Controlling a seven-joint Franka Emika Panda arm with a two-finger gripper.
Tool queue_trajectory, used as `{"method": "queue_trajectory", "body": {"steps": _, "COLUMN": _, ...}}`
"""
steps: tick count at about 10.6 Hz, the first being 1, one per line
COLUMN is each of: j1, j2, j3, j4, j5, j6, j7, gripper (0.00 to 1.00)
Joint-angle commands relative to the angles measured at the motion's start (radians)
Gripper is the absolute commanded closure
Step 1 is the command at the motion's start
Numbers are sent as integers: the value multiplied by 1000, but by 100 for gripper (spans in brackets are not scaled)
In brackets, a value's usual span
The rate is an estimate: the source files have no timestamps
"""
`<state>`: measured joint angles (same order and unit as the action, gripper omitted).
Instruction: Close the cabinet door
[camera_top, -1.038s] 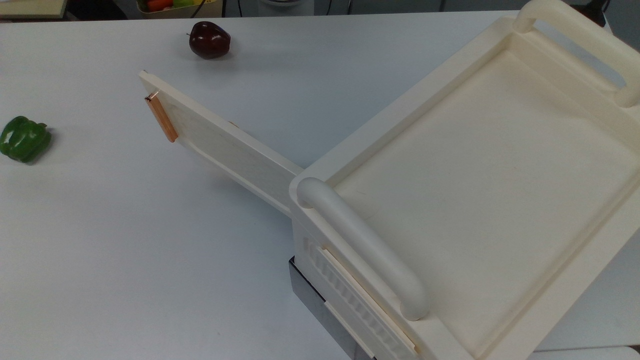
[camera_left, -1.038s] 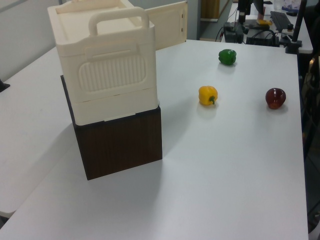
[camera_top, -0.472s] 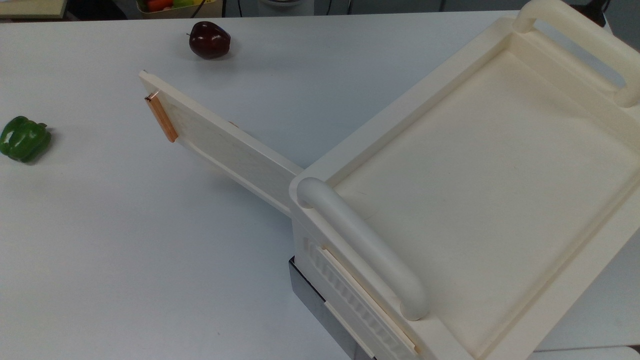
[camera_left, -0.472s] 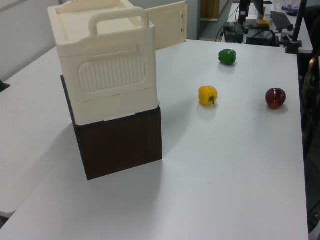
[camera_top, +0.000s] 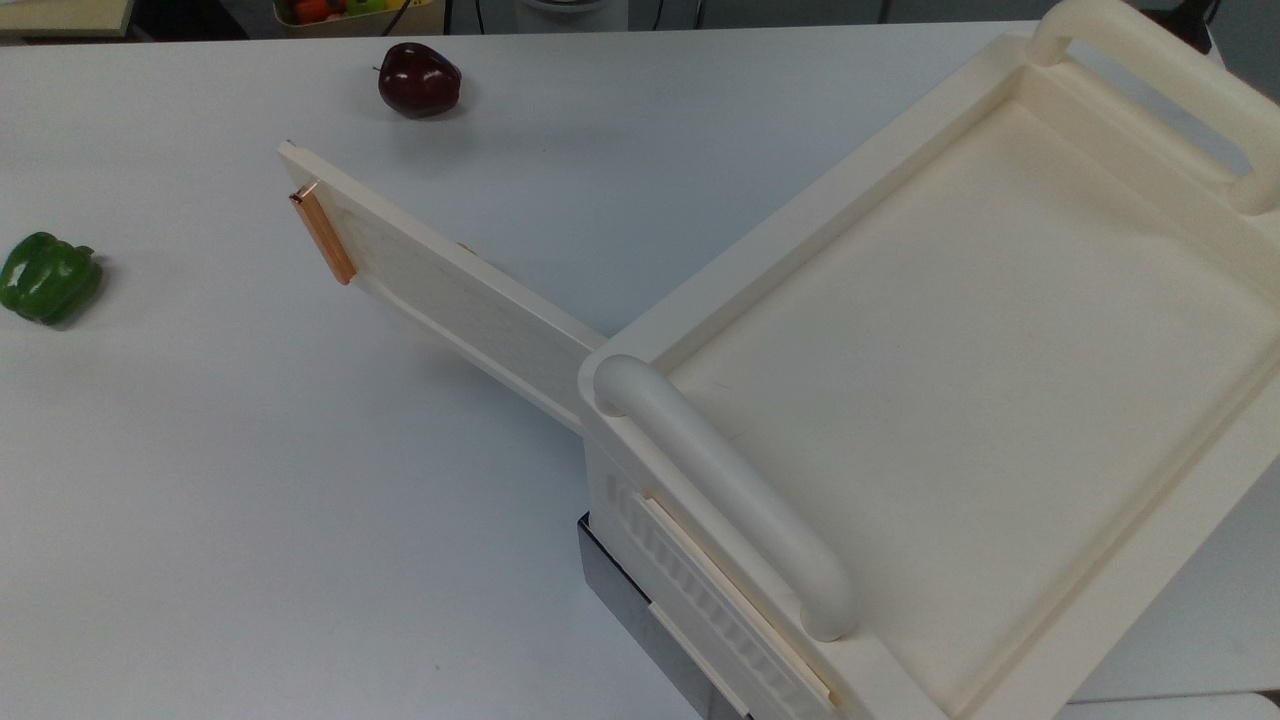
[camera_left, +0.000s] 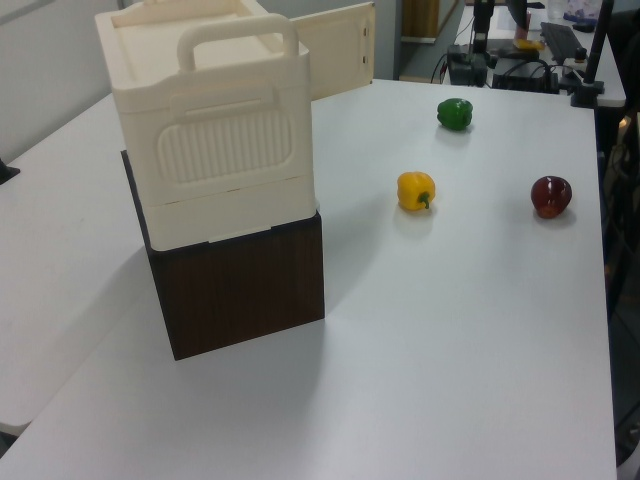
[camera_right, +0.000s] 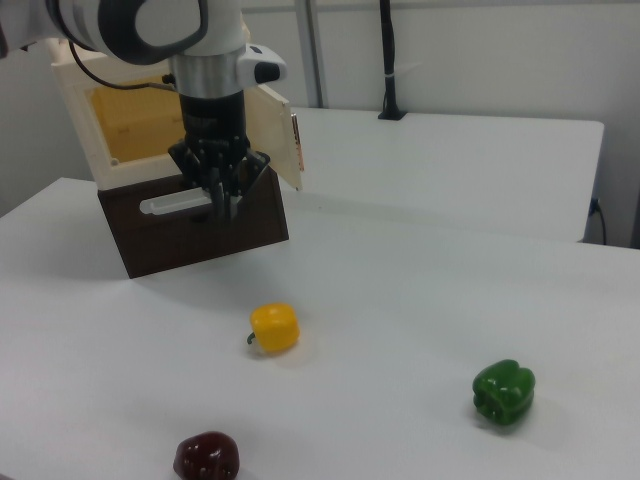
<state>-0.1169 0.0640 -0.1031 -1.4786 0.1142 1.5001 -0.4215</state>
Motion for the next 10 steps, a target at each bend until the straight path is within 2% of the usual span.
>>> {"method": "queue_trajectory", "body": {"steps": 1, "j1": 52, "j2": 20, "j3": -12, "j4": -6, "j5": -2, "j6": 165, "j7": -83, "gripper": 100}}
{"method": "queue_trajectory", "body": {"steps": 3, "j1": 68, "j2": 51, "j3": -29, "j4": -6, "j5": -1, "j6": 347, "j7": -114, "gripper": 100}}
{"method": "queue_trajectory", "body": {"steps": 5, "j1": 120, "j2": 98, "j3": -73, "j4": -5, "j5": -2, "j6": 567, "j7": -120, "gripper": 100}}
{"method": "queue_trajectory", "body": {"steps": 6, "j1": 129, "j2": 114, "j3": -78, "j4": -8, "j5": -2, "j6": 645, "j7": -149, "gripper": 100}}
{"method": "queue_trajectory", "body": {"steps": 10, "j1": 131, "j2": 154, "j3": -102, "j4": -29, "j5": 12, "j6": 862, "j7": -270, "gripper": 100}}
